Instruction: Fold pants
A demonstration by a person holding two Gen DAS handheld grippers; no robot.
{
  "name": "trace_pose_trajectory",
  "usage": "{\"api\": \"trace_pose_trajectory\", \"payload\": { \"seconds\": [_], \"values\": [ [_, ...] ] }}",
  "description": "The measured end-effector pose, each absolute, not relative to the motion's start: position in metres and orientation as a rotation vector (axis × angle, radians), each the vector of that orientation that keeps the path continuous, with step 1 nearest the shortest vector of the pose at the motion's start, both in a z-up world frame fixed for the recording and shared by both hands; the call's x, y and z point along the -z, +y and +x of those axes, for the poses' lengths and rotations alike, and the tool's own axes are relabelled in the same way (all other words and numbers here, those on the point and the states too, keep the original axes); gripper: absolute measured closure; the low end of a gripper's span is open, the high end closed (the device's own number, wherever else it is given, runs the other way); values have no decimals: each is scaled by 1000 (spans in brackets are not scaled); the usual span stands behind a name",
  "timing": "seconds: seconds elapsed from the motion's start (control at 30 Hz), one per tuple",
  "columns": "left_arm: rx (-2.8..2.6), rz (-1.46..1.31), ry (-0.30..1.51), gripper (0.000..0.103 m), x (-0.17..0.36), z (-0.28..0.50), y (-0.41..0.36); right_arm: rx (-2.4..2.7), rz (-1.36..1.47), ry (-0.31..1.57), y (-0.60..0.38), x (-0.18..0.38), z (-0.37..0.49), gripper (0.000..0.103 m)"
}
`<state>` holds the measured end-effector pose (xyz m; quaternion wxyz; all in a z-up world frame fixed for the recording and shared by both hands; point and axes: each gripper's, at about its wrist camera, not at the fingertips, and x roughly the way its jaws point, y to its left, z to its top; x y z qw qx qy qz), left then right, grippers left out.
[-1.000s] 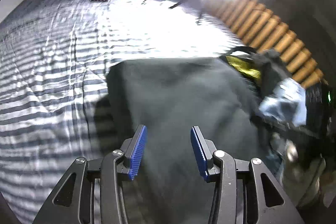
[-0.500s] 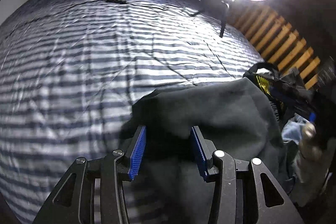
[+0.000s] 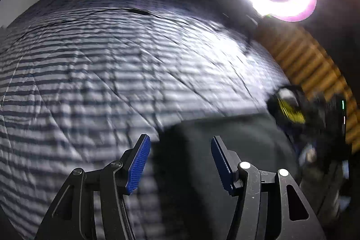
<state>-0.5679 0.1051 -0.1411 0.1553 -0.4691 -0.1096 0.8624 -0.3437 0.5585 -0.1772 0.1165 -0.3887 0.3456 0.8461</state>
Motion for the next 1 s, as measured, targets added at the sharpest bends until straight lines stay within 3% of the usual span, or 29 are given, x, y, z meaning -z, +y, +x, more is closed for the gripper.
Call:
{"api": "trace_pose_trajectory", "payload": {
  "seconds": [0.23,0.4,0.53,0.67,0.77,1.0],
  "values": [
    [-2360,-1488,-127,42,181,-498,140,-2509,-1322,867,516,154,-277,61],
    [-2389,-1473,-151,38,181,-456,124,-2434,-1386,652,495,162,-220,61],
    [-2394,-1477,-190,38,176,-430,110,-2402,-1377,599,492,158,-200,61],
    [-2402,-1487,-316,37,170,-425,90,-2423,-1267,708,500,139,-197,56],
    [-2396,-1487,-388,32,161,-434,82,-2458,-1158,867,512,133,-203,43],
    [-2412,-1520,-544,23,154,-478,76,-2457,-1184,980,531,152,-261,41]
  ]
}}
